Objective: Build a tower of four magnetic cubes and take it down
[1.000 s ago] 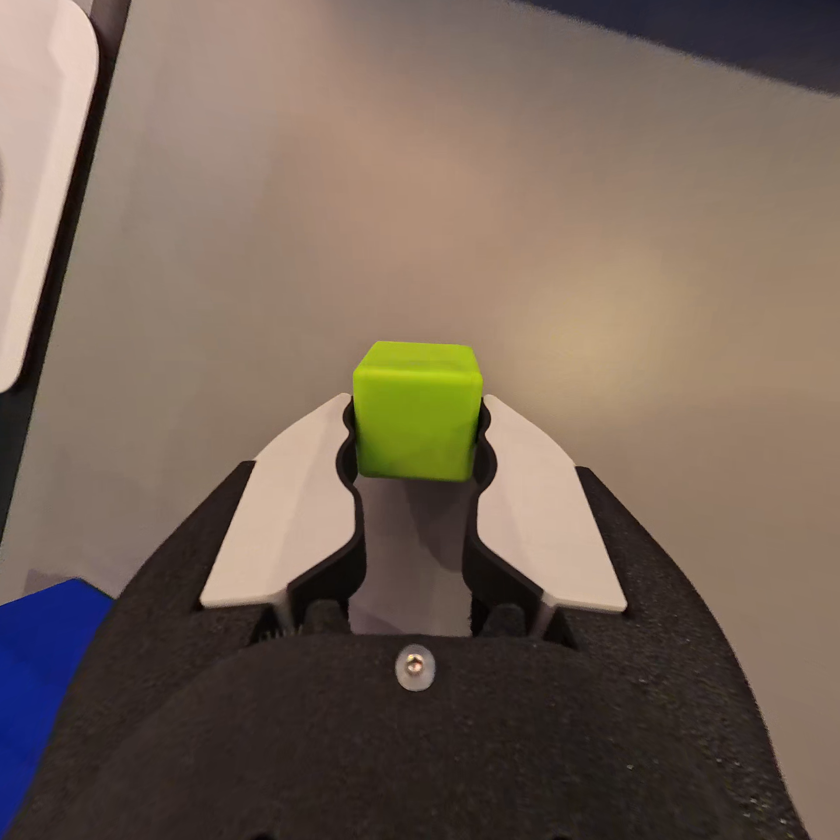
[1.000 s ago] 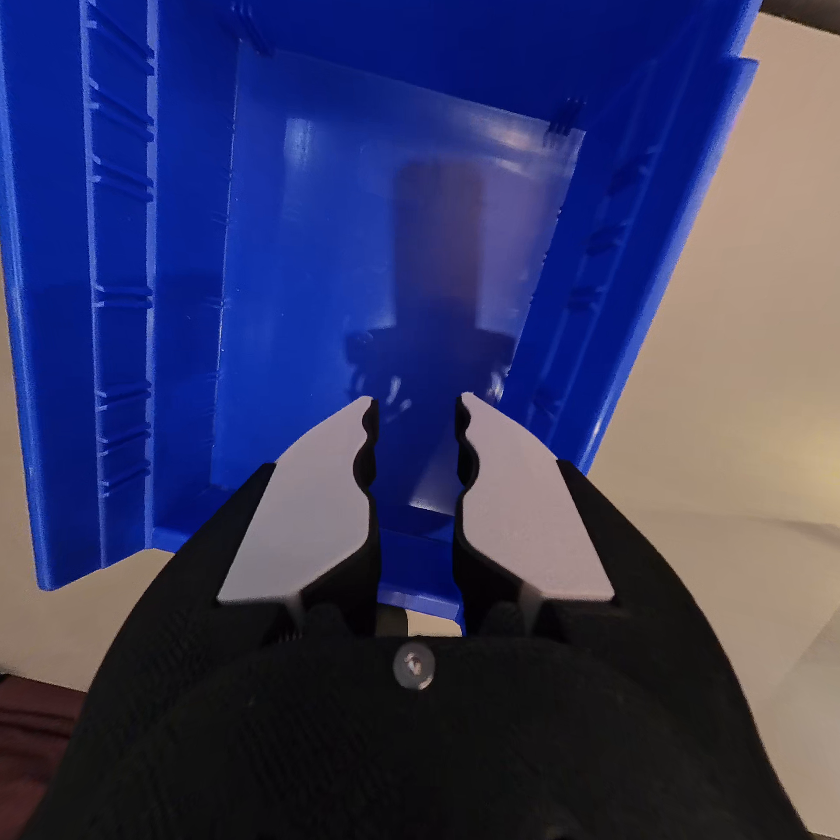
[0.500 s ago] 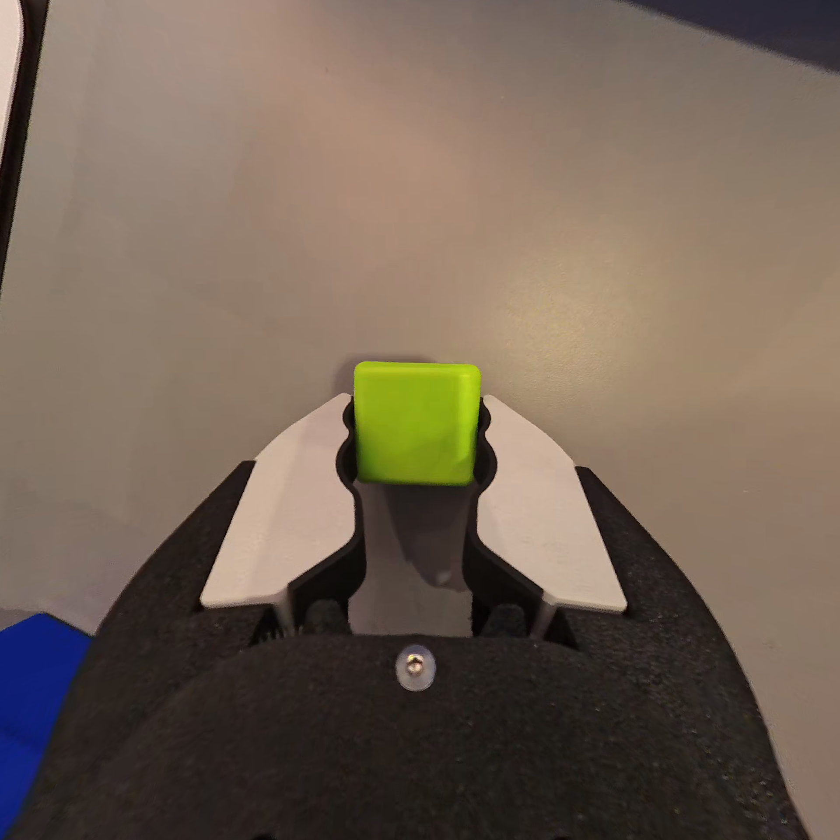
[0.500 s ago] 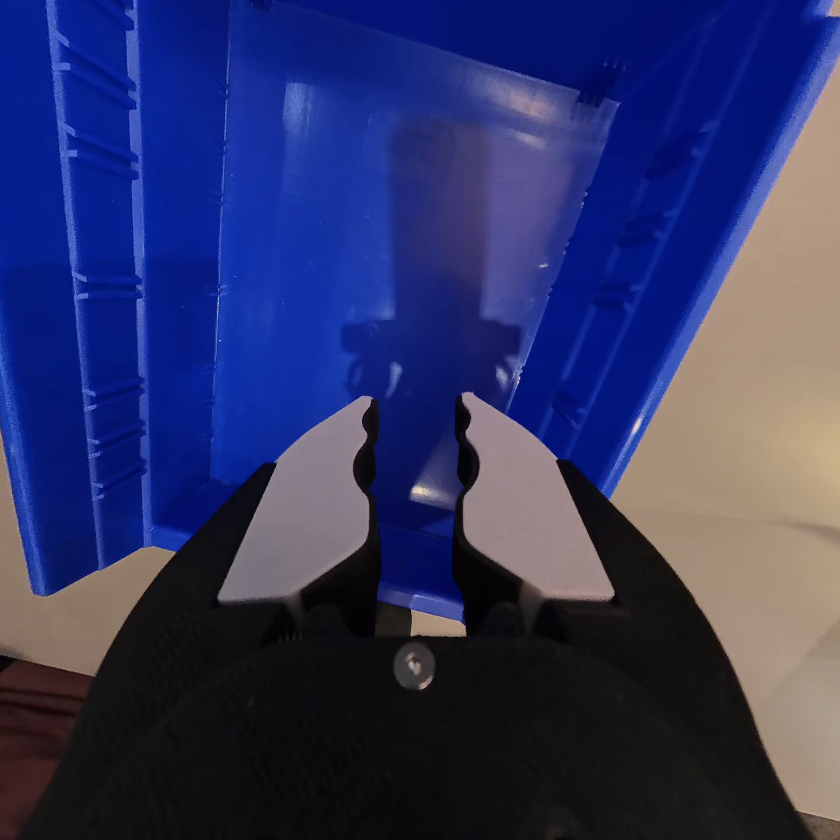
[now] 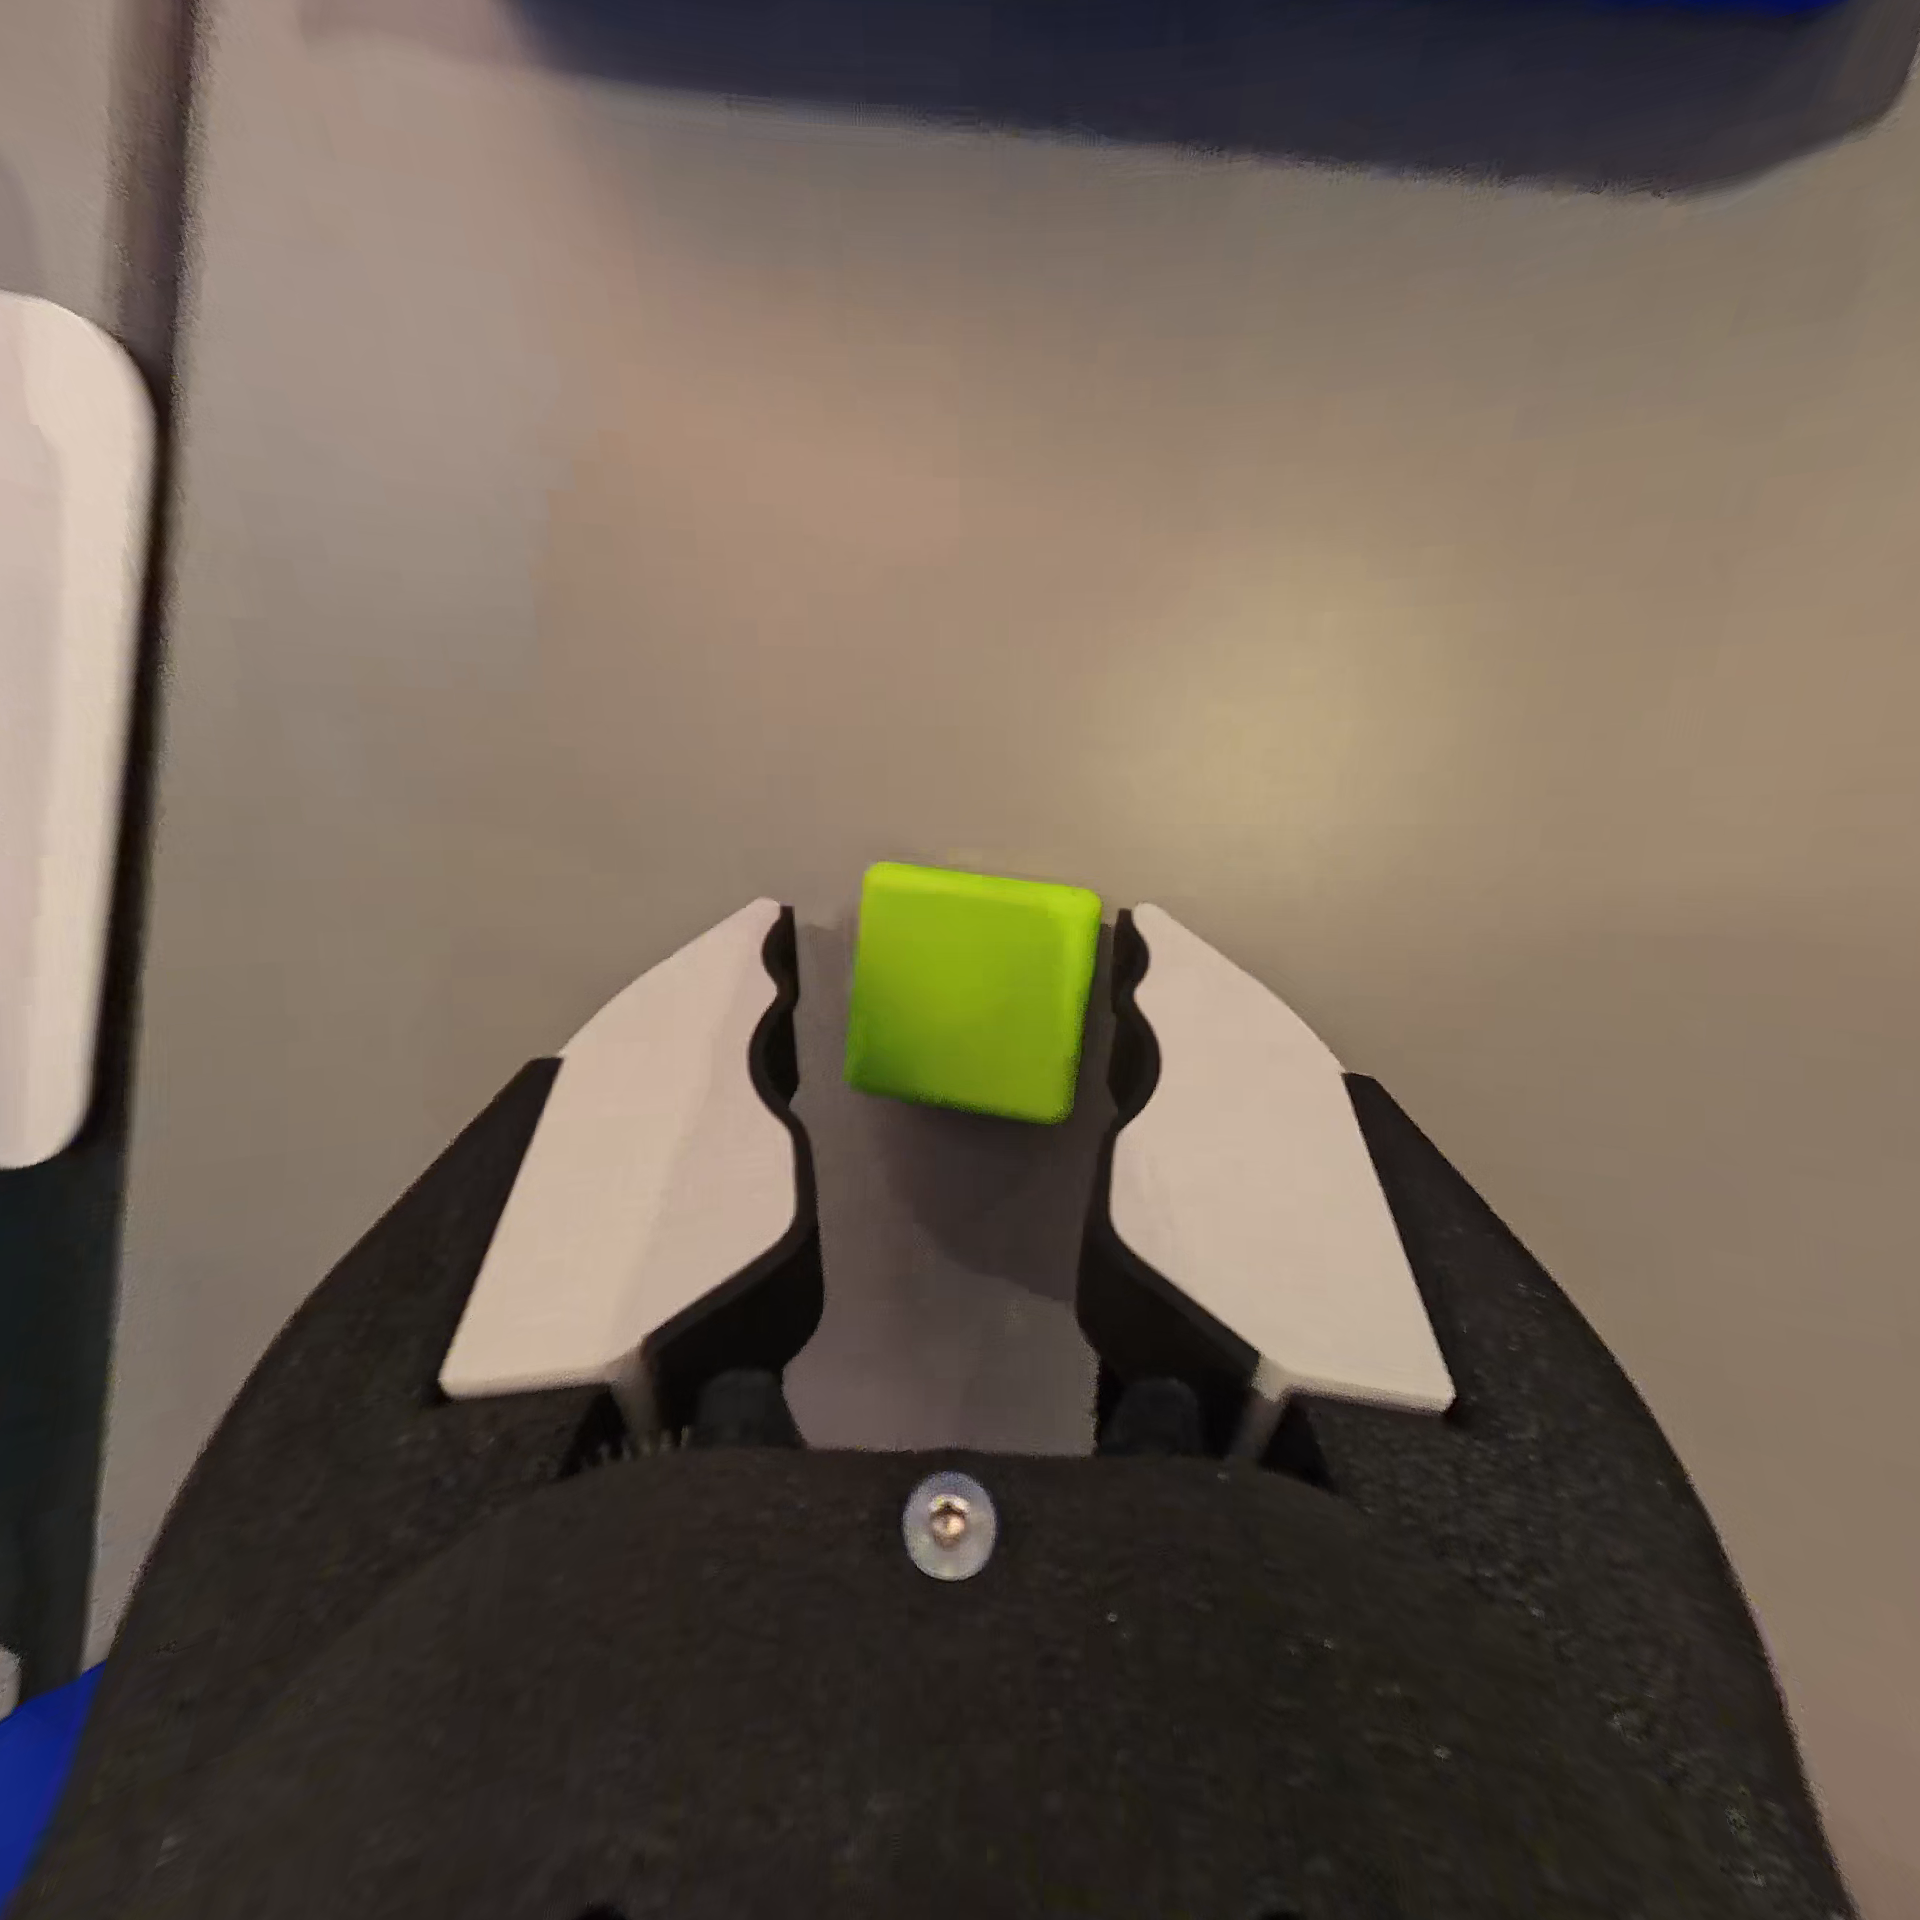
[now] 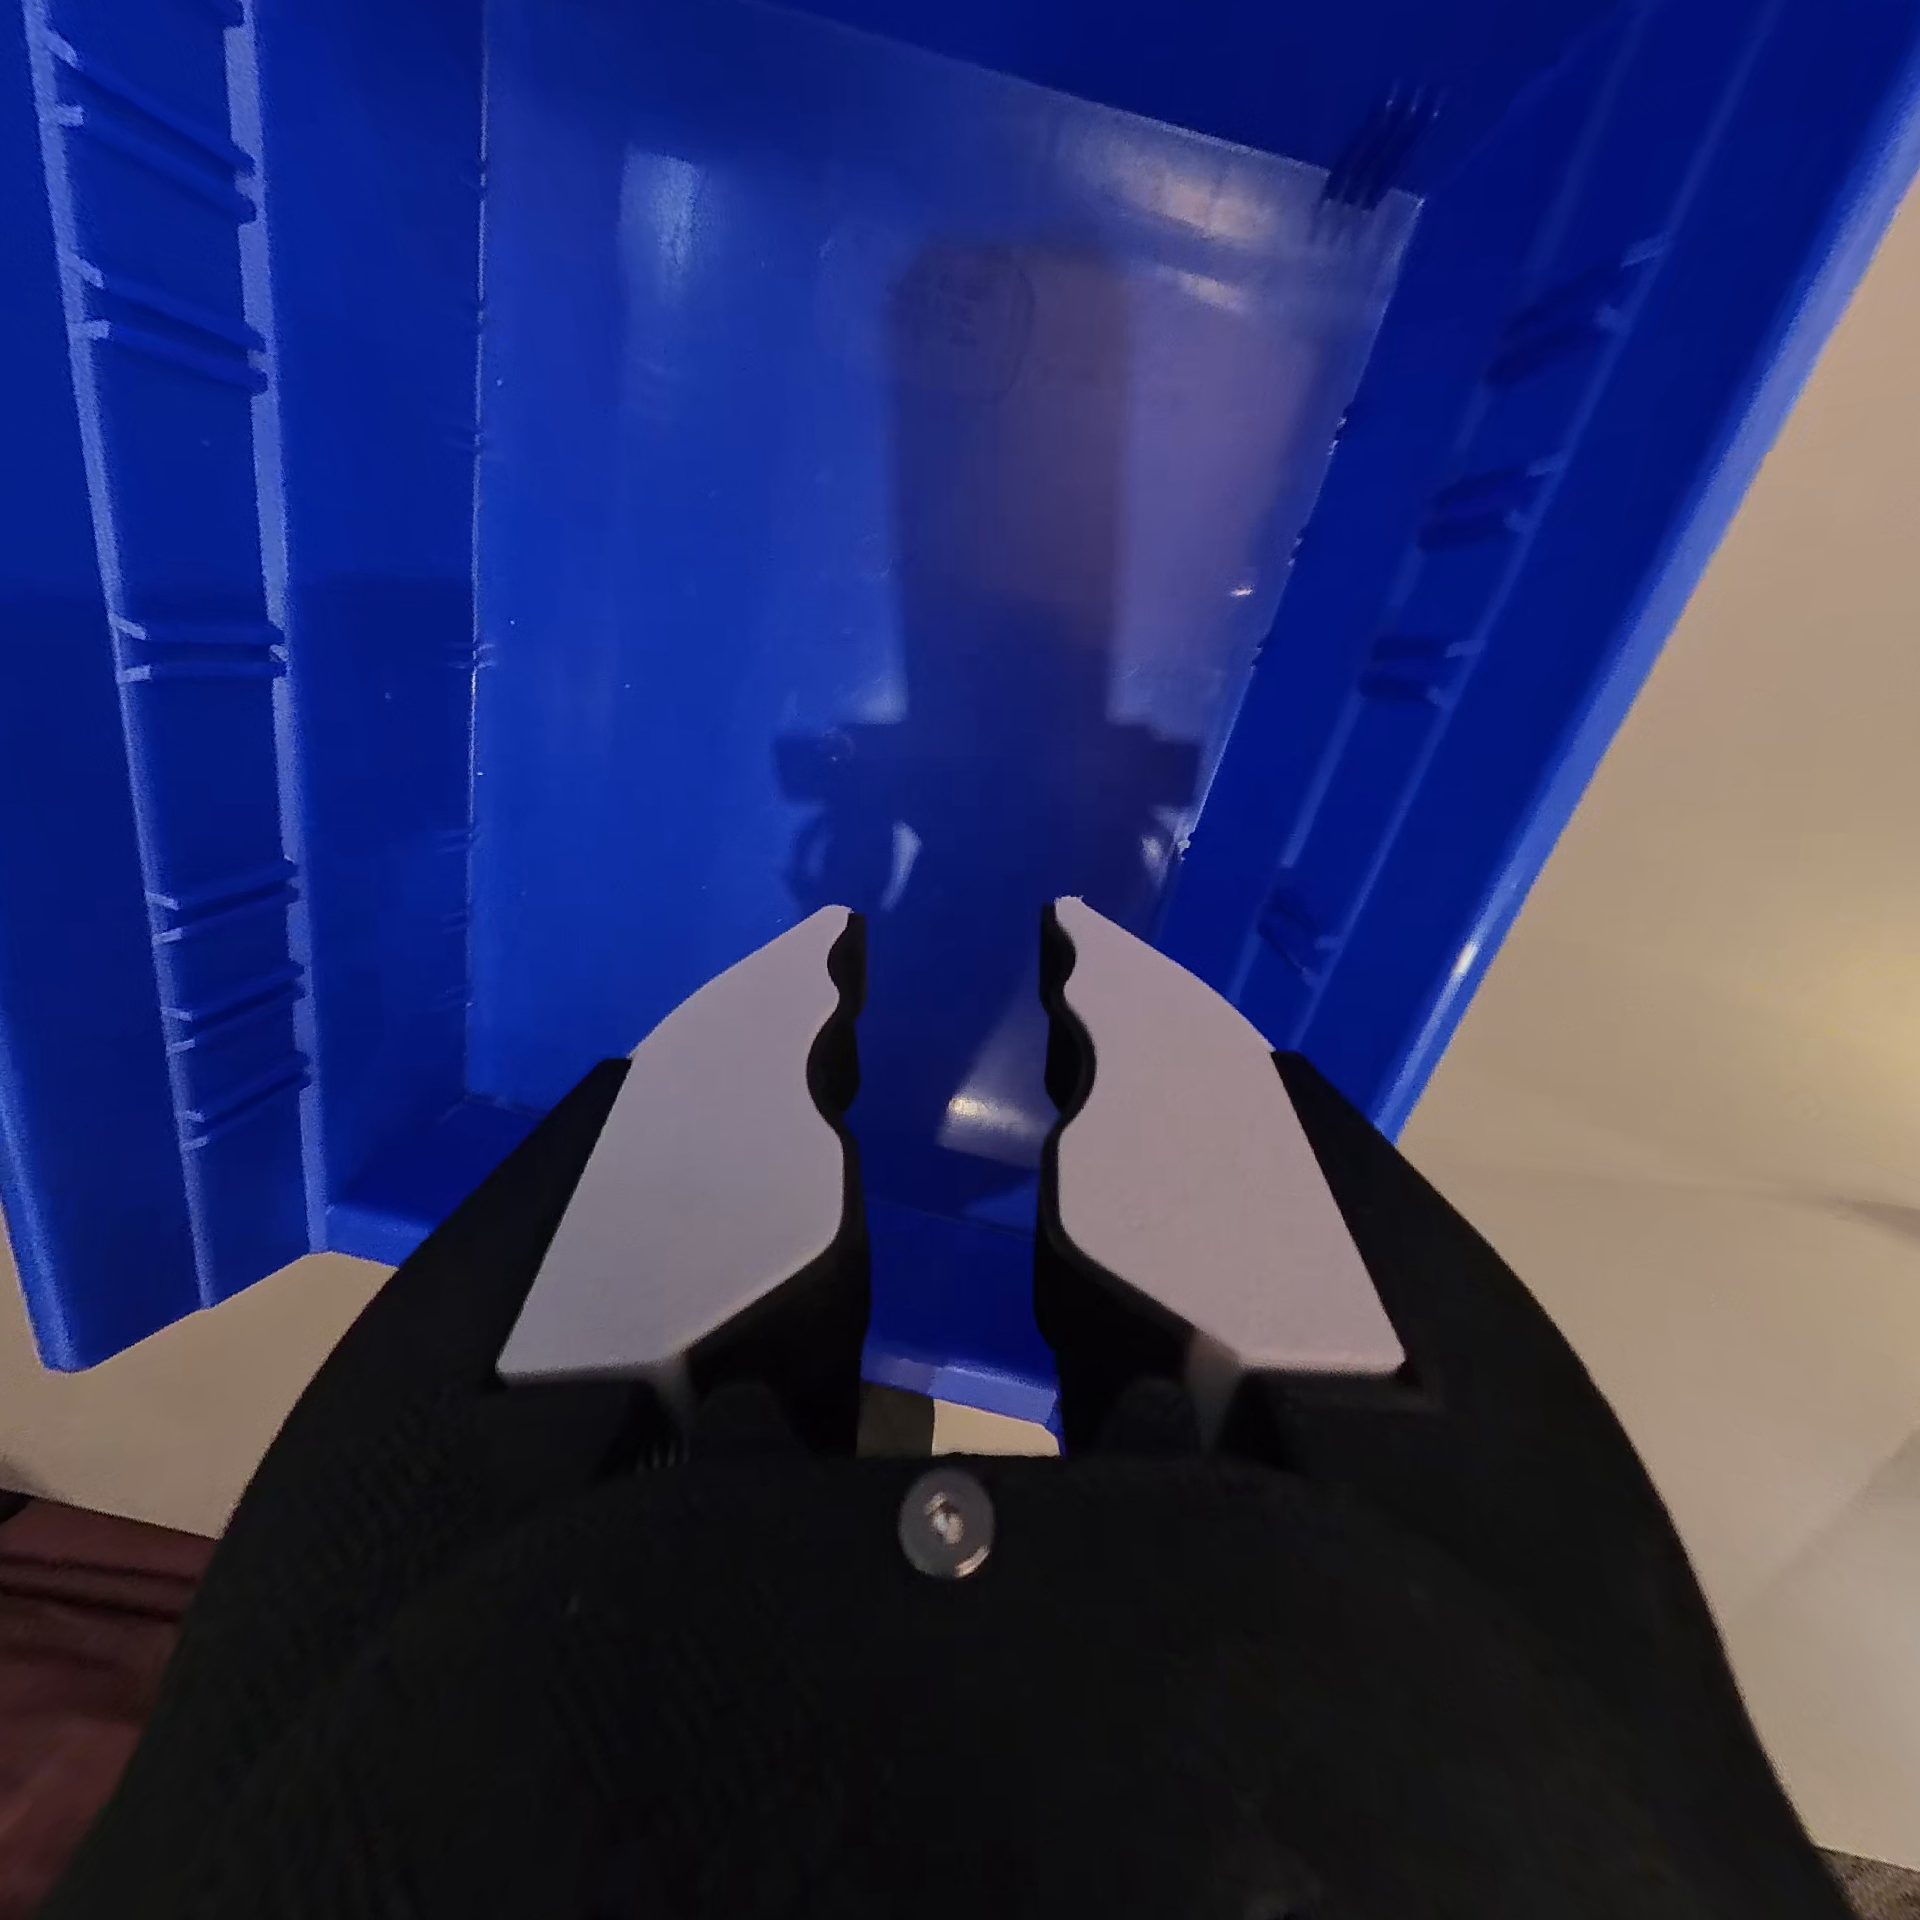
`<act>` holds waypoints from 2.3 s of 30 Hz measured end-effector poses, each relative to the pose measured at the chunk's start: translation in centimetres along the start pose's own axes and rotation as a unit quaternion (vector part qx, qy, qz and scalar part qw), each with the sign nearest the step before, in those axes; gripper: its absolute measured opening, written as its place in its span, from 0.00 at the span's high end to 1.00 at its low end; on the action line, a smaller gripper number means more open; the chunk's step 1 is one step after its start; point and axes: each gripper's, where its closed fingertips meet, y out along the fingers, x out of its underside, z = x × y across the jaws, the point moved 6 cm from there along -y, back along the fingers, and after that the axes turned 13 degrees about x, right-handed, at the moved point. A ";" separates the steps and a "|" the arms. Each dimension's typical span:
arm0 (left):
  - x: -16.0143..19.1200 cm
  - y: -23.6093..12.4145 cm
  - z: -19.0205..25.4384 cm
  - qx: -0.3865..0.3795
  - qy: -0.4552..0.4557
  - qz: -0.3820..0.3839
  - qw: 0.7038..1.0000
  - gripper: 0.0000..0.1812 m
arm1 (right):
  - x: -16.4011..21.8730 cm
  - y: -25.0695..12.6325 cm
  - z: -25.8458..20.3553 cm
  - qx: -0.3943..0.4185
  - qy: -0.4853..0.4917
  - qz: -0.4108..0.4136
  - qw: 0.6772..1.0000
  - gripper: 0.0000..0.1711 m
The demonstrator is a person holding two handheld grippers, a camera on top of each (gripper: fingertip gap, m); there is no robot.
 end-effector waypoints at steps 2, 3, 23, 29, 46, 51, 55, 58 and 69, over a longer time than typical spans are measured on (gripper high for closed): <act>-0.8 -2.7 0.5 -0.019 -0.002 0.046 0.999 0.71 | 0.1 0.0 0.1 0.000 0.000 0.000 1.000 0.80; -1.2 -4.7 0.9 -0.037 -0.009 0.075 0.996 0.71 | 0.1 0.0 0.1 0.000 0.000 0.000 1.000 0.80; 26.0 -18.9 1.4 -0.106 -0.447 -0.058 0.886 0.72 | 0.4 0.5 0.1 0.003 -0.008 -0.017 1.000 0.80; 27.5 -16.6 0.0 -0.100 -0.456 -0.115 0.877 0.70 | 0.6 0.8 0.3 0.003 -0.005 -0.025 1.000 0.80; 27.8 -17.5 -0.1 -0.136 -0.440 -0.162 0.873 0.74 | 0.9 1.3 0.1 -0.001 -0.019 -0.044 0.999 0.80; 22.3 -23.3 1.2 -0.266 -0.374 -0.055 0.887 0.74 | 1.1 1.4 0.0 -0.003 -0.021 -0.050 0.999 0.80; 13.7 -24.5 3.5 -0.266 -0.254 0.094 0.925 0.74 | 1.1 1.4 0.0 -0.005 -0.020 -0.051 0.998 0.80; 7.5 -21.1 5.2 -0.185 -0.156 0.120 0.963 0.74 | 1.2 1.4 -0.1 -0.006 -0.024 -0.053 0.998 0.80; -1.0 -7.1 2.7 -0.033 0.024 -0.074 0.996 0.74 | 1.2 1.0 -0.4 -0.021 -0.033 -0.042 0.998 0.80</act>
